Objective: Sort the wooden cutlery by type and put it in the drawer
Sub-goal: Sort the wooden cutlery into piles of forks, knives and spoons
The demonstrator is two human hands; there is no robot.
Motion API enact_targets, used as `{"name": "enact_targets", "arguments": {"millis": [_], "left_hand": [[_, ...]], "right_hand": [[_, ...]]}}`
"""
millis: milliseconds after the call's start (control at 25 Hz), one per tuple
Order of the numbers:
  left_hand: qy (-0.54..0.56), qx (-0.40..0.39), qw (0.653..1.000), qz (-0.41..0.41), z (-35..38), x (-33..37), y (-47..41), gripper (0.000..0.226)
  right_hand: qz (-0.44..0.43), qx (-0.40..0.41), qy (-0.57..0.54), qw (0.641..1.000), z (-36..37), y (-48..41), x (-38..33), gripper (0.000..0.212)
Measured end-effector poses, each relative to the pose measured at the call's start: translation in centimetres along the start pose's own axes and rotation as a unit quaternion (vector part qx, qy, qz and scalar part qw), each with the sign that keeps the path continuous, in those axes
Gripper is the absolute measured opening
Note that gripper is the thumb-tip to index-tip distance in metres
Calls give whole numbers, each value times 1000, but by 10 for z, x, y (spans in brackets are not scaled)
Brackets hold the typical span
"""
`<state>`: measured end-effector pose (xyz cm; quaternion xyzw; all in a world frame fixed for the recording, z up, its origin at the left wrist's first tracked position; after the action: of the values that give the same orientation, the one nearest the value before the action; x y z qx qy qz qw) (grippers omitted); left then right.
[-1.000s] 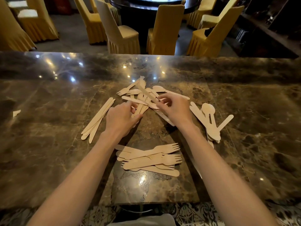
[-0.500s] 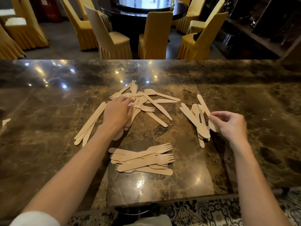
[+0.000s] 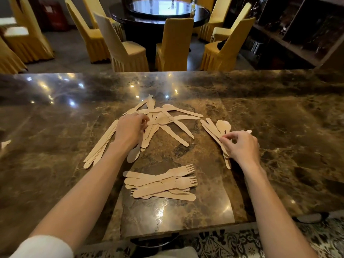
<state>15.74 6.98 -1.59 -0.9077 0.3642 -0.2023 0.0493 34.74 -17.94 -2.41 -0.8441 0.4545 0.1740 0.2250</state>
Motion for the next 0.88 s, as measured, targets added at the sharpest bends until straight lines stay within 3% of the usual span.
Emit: {"name": "enact_targets", "arguments": {"millis": [120, 240, 360, 480, 600, 760, 880], "left_hand": [[80, -46, 995, -38, -16, 3, 5, 24], [182, -133, 974, -12, -45, 1, 27, 17], [252, -244, 936, 31, -66, 1, 69, 16], [239, -289, 927, 23, -57, -1, 100, 14], [196, -255, 947, 15, -39, -1, 115, 14], [125, -181, 970, 99, -27, 3, 126, 17], [137, -149, 973, 108, -27, 3, 138, 16]], "right_hand": [[-26, 19, -11, 999, -5, 0, -7, 19], [-89, 7, -53, 995, -1, -6, -29, 17], [-163, -85, -85, 979, 20, -14, -63, 17], [-213, -171, -33, 961, 47, -15, -96, 18], [-236, -187, 42, 953, 63, -9, -117, 28], [-199, -172, 79, 962, 65, -8, -123, 23], [-134, -250, 96, 954, 64, -11, -118, 15]]}}
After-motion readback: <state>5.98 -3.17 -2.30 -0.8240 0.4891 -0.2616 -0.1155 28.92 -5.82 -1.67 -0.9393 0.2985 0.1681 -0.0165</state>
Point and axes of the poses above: each hand's wrist, its own y-axis away from the middle knuckle, its own z-axis out of the palm, x = y × z, the point moved 3 cm from there along -y, towards the middle knuckle, and after that the axes turned 5 degrees about -z, right-handed, at the moved point
